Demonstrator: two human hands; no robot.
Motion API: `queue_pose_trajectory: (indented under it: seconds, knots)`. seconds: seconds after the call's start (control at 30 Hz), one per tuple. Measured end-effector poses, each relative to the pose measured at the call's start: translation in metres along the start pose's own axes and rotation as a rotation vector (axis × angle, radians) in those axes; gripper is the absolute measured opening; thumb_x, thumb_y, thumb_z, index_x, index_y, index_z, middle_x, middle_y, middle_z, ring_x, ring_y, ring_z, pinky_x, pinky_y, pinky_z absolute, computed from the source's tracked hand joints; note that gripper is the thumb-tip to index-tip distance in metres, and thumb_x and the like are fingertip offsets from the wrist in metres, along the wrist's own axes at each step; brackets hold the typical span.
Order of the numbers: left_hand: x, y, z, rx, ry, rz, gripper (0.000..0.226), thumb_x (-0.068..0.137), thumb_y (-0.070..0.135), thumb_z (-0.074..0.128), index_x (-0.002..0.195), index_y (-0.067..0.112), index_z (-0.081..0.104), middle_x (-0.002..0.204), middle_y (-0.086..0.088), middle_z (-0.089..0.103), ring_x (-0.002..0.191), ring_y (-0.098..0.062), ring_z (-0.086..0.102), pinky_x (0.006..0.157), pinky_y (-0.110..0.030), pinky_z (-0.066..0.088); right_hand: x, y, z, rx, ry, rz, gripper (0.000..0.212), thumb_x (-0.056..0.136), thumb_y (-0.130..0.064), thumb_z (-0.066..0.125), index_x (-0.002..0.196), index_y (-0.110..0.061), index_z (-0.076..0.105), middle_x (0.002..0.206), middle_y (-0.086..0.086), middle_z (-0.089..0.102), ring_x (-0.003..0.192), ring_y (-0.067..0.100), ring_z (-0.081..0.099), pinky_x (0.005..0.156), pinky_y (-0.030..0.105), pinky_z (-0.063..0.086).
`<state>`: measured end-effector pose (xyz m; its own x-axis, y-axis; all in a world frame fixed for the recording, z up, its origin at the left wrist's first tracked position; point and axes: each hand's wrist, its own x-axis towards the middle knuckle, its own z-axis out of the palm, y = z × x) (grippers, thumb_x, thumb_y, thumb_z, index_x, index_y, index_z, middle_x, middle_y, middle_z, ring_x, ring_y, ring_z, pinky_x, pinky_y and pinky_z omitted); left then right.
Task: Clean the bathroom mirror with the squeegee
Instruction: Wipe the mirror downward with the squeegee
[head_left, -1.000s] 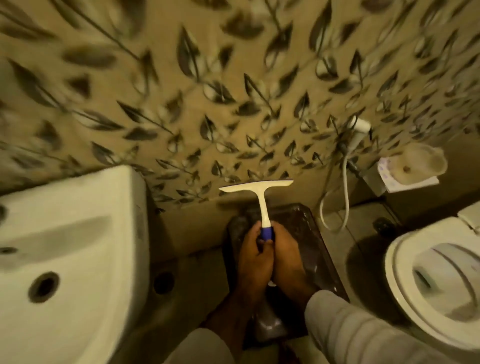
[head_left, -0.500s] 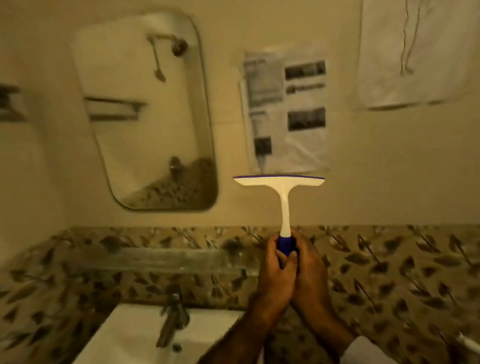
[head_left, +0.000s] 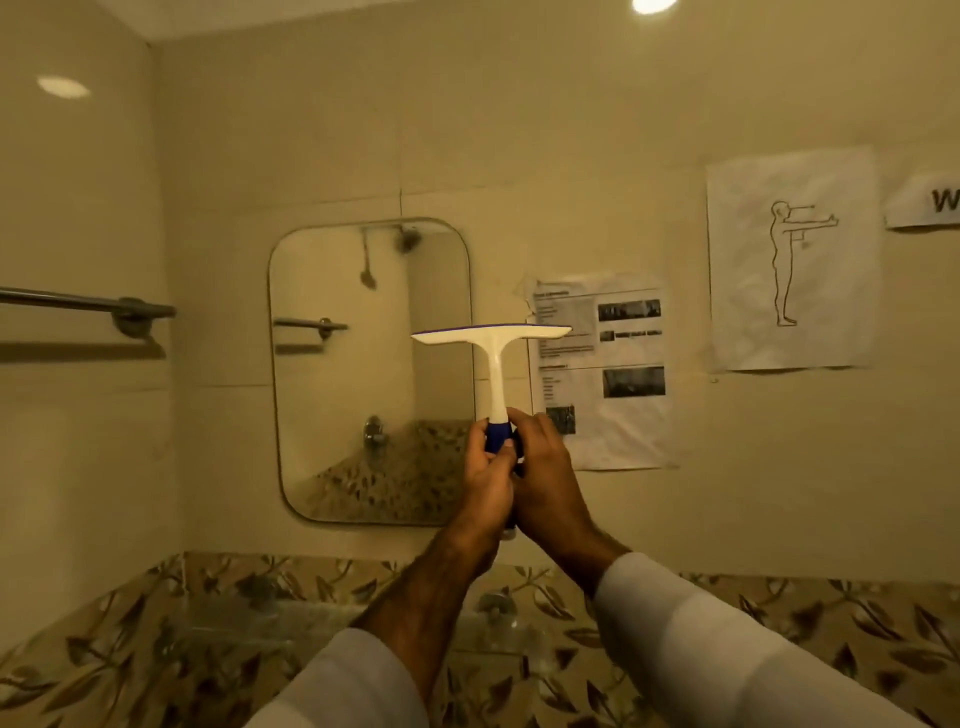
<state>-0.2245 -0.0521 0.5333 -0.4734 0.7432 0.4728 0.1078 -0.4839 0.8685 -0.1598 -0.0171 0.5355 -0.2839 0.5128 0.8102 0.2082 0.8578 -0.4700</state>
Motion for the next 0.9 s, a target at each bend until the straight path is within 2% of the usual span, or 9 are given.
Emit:
queue_pose_trajectory:
  seconds: [0.07,0.17,0.27,0.33,0.43,0.6,0.73,0.83,0.9]
  knots:
    - [0.004,0.006,-0.004,-0.004,0.007,0.003,0.03,0.104,0.024,0.041,0.132,0.034,0.047,0.116,0.006,0.064,0.105,-0.017,0.064,0.087,-0.058,0.054,0.007,-0.001,0.001,0.011,-0.034,-0.017,0.058,0.088,-0.009,0.07,0.14,-0.017,0.046,0.123,-0.001,0.048,0.107,0.005,0.048,0.098,0.024,0.053]
    - [0.013,0.011,-0.012,-0.031,0.005,0.008,0.03,0.104,0.024,0.042,0.132,0.031,0.048,0.116,0.002,0.064,0.106,-0.02,0.065,0.089,-0.057,0.055,0.015,0.001,0.004,0.013,-0.091,-0.065,0.058,0.093,-0.008,0.061,0.146,-0.018,0.041,0.124,0.0,0.048,0.107,0.006,0.049,0.096,0.016,0.05]
    - [0.025,0.013,-0.024,-0.055,0.042,0.05,0.028,0.104,0.019,0.041,0.13,0.021,0.05,0.116,-0.006,0.065,0.102,-0.019,0.067,0.073,-0.035,0.062,0.024,0.002,0.011,0.009,-0.118,-0.101,0.056,0.097,-0.012,0.054,0.15,-0.018,0.038,0.126,-0.001,0.049,0.11,0.009,0.052,0.096,0.023,0.053]
    - [0.035,0.015,-0.031,-0.031,0.062,0.088,0.023,0.105,0.018,0.04,0.126,0.02,0.05,0.111,-0.005,0.064,0.095,-0.014,0.066,0.06,-0.022,0.057,0.032,0.002,0.017,-0.003,-0.092,-0.126,0.05,0.098,-0.013,0.053,0.146,-0.017,0.043,0.121,-0.004,0.05,0.107,0.008,0.054,0.094,0.028,0.055]
    - [0.049,0.02,-0.039,0.025,0.112,0.148,0.022,0.104,0.02,0.041,0.125,0.018,0.048,0.098,-0.003,0.061,0.085,-0.015,0.062,0.064,-0.025,0.054,0.045,0.002,0.026,-0.047,-0.051,-0.172,0.044,0.098,-0.017,0.054,0.142,-0.017,0.048,0.124,-0.004,0.052,0.108,0.007,0.053,0.094,0.026,0.054]
    - [0.072,0.021,-0.055,0.102,0.136,0.236,0.03,0.103,0.027,0.045,0.13,0.015,0.047,0.1,-0.008,0.059,0.083,-0.017,0.058,0.069,-0.027,0.052,0.076,0.014,0.041,-0.298,0.049,-0.254,0.047,0.099,-0.034,0.049,0.143,-0.018,0.045,0.137,0.0,0.048,0.121,0.015,0.049,0.099,0.034,0.05]
    - [0.085,0.016,-0.068,0.118,0.152,0.26,0.031,0.102,0.03,0.046,0.129,0.016,0.047,0.095,-0.005,0.058,0.077,-0.014,0.055,0.064,-0.026,0.051,0.104,0.032,0.049,-0.47,0.131,-0.258,0.056,0.099,-0.043,0.044,0.148,-0.018,0.036,0.152,0.006,0.039,0.139,0.023,0.038,0.116,0.038,0.032]
    - [0.089,0.01,-0.079,0.114,0.168,0.288,0.027,0.102,0.03,0.046,0.124,0.015,0.05,0.085,-0.003,0.057,0.068,-0.012,0.053,0.058,-0.027,0.047,0.121,0.047,0.053,-0.613,0.091,-0.222,0.062,0.101,-0.045,0.034,0.156,-0.017,0.021,0.164,0.007,0.017,0.152,0.024,0.015,0.123,0.041,0.01]
    - [0.091,0.006,-0.087,0.107,0.176,0.295,0.024,0.102,0.029,0.047,0.121,0.015,0.051,0.08,-0.002,0.056,0.063,-0.012,0.051,0.054,-0.027,0.046,0.132,0.057,0.054,-0.68,0.05,-0.209,0.064,0.103,-0.043,0.029,0.158,-0.017,0.011,0.166,0.006,0.003,0.154,0.022,0.0,0.126,0.043,0.002]
